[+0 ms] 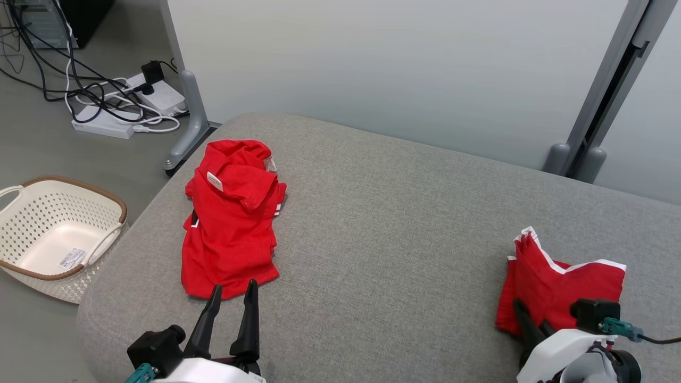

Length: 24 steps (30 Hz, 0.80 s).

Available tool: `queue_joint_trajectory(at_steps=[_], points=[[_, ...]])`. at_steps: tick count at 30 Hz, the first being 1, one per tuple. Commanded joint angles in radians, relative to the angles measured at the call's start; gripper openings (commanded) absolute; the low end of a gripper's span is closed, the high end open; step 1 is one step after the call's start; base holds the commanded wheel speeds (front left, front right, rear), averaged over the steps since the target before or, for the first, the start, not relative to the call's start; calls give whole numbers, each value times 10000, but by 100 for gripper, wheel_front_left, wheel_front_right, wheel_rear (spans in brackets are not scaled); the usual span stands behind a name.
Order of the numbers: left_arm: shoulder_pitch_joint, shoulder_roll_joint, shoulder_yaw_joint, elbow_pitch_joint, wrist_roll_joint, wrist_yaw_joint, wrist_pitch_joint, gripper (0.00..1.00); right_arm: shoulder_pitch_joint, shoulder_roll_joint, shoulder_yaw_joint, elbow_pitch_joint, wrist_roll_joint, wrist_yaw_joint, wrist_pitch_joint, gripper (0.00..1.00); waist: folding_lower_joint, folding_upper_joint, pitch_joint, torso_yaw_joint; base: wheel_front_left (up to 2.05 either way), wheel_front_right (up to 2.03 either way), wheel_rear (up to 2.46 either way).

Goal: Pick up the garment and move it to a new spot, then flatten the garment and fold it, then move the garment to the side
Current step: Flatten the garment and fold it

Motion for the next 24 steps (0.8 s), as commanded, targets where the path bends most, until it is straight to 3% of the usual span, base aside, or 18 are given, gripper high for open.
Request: queue_joint_trajectory(at_steps=[1, 12, 20, 24], points=[[-69, 46, 14, 14, -23, 10, -28, 100, -77, 15, 55, 62, -113, 1, -18, 100, 0, -1, 4, 5, 0, 0, 0], [-7, 46, 72, 81, 33, 30, -26, 100, -208, 292, 426, -102, -599, 1, -18, 100, 0, -1, -115, -72, 0, 0, 0], [-3, 46, 66, 50, 32, 27, -26, 100, -170, 442, 1379, 476, -97, 0, 928, 100, 0, -1, -150, -167, 0, 0, 0], [-9, 46, 105, 27, 28, 34, -26, 100, -377, 437, 1445, 461, 432, 1, 886, 100, 0, -1, -128, -273, 0, 0, 0]])
